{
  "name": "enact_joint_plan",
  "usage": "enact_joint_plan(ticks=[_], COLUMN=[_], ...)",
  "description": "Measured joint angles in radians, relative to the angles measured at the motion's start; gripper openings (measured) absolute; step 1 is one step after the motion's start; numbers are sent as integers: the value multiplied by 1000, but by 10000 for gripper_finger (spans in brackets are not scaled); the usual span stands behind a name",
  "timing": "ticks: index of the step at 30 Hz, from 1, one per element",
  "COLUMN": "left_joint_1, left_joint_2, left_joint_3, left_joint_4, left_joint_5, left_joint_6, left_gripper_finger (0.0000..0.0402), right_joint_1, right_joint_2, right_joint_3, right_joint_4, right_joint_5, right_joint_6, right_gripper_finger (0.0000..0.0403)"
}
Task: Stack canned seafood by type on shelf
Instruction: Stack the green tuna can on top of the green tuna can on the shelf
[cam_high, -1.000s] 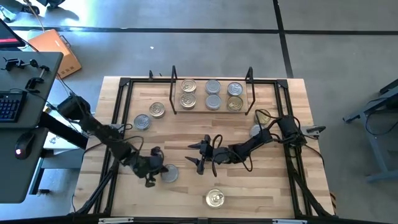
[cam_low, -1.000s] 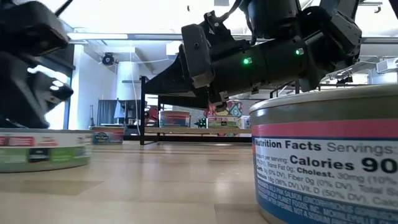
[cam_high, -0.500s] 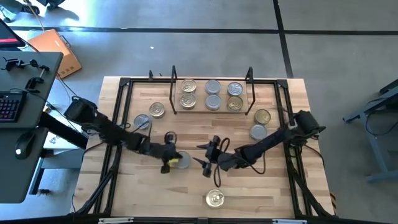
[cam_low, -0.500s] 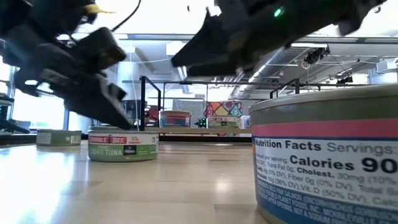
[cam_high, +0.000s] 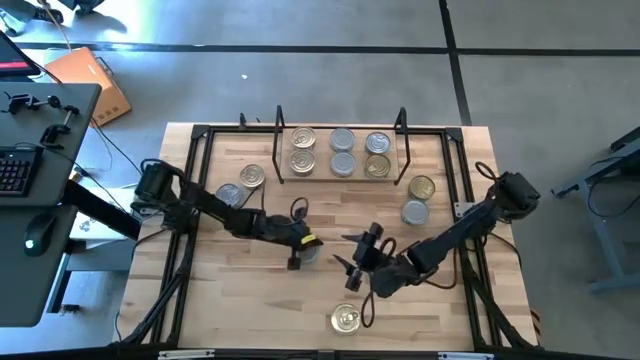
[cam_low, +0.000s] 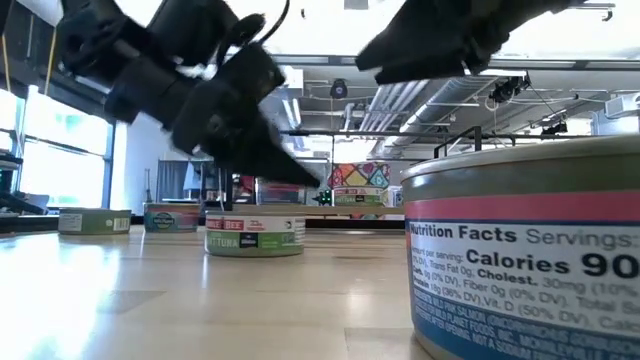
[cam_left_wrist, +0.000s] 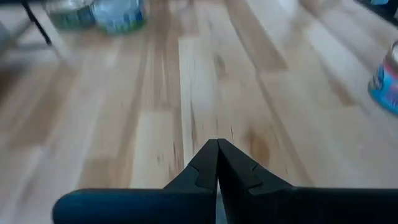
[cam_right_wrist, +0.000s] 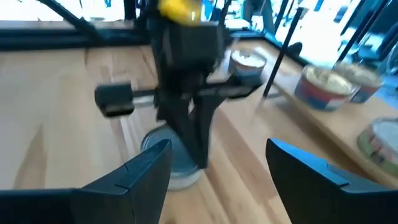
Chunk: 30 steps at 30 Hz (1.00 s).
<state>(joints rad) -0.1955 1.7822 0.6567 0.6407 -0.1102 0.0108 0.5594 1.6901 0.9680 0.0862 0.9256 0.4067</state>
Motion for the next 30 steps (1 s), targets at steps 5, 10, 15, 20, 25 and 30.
enact_joint_plan(ticks=[5,10,15,20,25,30], left_joint_1=[-8,-41,-89,-95,-49,11], left_joint_2=[-92,-237,-327,-293,-204,-114], left_joint_3=[54,37,-22,-122,-158,-157], left_joint_4=[-119,-318,-447,-262,-87,-54], left_joint_5=[-4,-5,-4,-7,-7,-6], left_joint_6=[53,43,-26,-90,-114,-124], left_gripper_finger=[0,0,0,0,0,0], right_joint_1=[2,12,0,-36,-84,-115], right_joint_2=[0,12,89,212,267,268], right_joint_3=[0,-1,-1,-1,-1,-1], right_joint_4=[-160,-300,-256,-24,131,194], right_joint_5=[-67,-123,-221,-277,-346,-388], right_joint_6=[166,280,291,175,111,69], right_gripper_finger=[254,254,254,254,254,254])
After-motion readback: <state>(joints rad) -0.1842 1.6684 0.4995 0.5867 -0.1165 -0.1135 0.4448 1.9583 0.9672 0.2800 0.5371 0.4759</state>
